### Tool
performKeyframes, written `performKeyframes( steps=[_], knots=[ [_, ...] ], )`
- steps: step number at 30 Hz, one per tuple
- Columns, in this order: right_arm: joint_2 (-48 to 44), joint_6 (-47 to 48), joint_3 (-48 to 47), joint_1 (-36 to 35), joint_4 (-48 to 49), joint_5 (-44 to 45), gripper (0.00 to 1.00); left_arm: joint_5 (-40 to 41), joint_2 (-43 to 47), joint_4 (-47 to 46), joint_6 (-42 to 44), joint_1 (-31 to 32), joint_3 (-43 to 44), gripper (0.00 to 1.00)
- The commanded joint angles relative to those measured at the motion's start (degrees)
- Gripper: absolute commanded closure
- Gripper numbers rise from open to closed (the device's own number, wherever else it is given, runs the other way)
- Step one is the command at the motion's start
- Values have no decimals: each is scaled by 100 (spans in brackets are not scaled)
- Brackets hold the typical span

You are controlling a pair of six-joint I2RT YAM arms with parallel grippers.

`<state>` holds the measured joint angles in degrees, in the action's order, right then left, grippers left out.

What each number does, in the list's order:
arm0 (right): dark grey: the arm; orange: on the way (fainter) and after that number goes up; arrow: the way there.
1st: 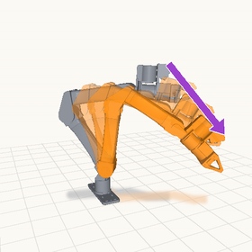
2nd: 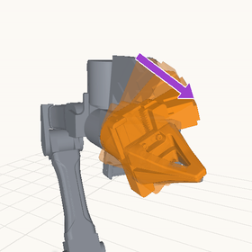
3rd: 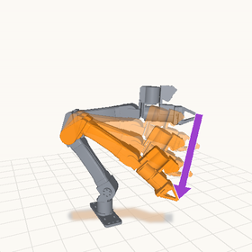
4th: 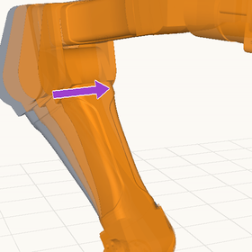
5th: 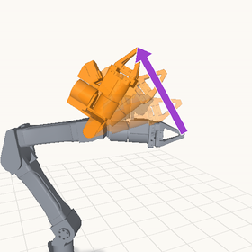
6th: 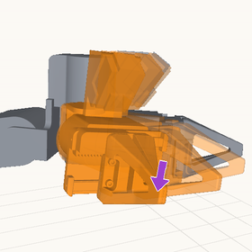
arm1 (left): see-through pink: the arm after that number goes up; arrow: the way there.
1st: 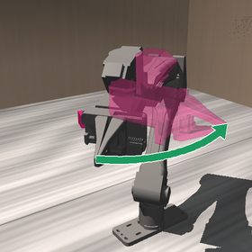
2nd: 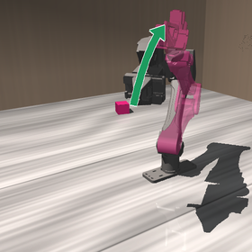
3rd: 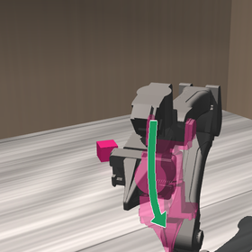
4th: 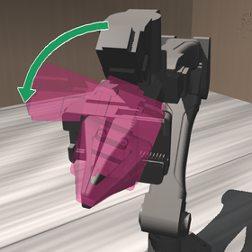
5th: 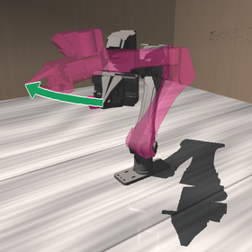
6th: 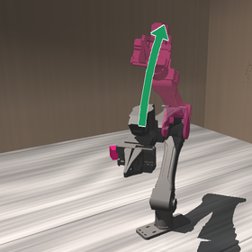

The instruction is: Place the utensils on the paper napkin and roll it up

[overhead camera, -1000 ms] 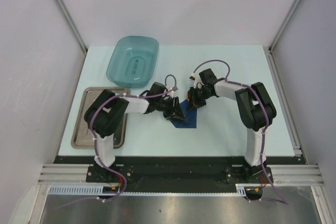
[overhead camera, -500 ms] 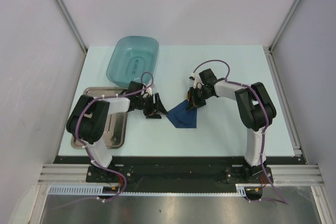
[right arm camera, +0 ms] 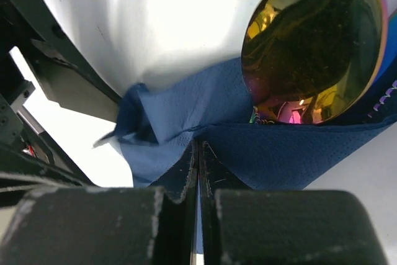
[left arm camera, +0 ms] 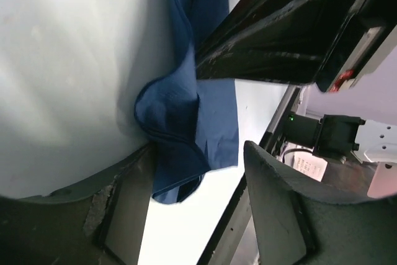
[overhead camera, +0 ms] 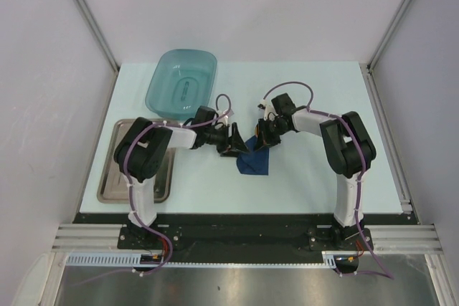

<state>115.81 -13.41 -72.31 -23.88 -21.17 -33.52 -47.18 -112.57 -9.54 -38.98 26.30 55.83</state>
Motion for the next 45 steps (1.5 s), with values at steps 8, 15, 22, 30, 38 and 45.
performKeyframes(
  steps=[8,15,22,30,38,45],
  knots=[
    [530,207,-46,-117,8,548,100,727,-538,769,892,-46,789,34],
    [530,225,-46,-99,-10,566,100,623,-72,1218,1033,-398,113,38],
    [522,225,-37,-91,-10,566,100,121,157,981,761,-398,-423,42],
    [504,207,-11,-99,-1,583,100,191,367,612,576,-398,-556,65],
    [522,190,24,-126,43,618,100,157,693,269,427,-267,-275,100],
    [513,181,33,-135,69,680,100,-221,816,-329,-3,50,-231,100]
  ],
)
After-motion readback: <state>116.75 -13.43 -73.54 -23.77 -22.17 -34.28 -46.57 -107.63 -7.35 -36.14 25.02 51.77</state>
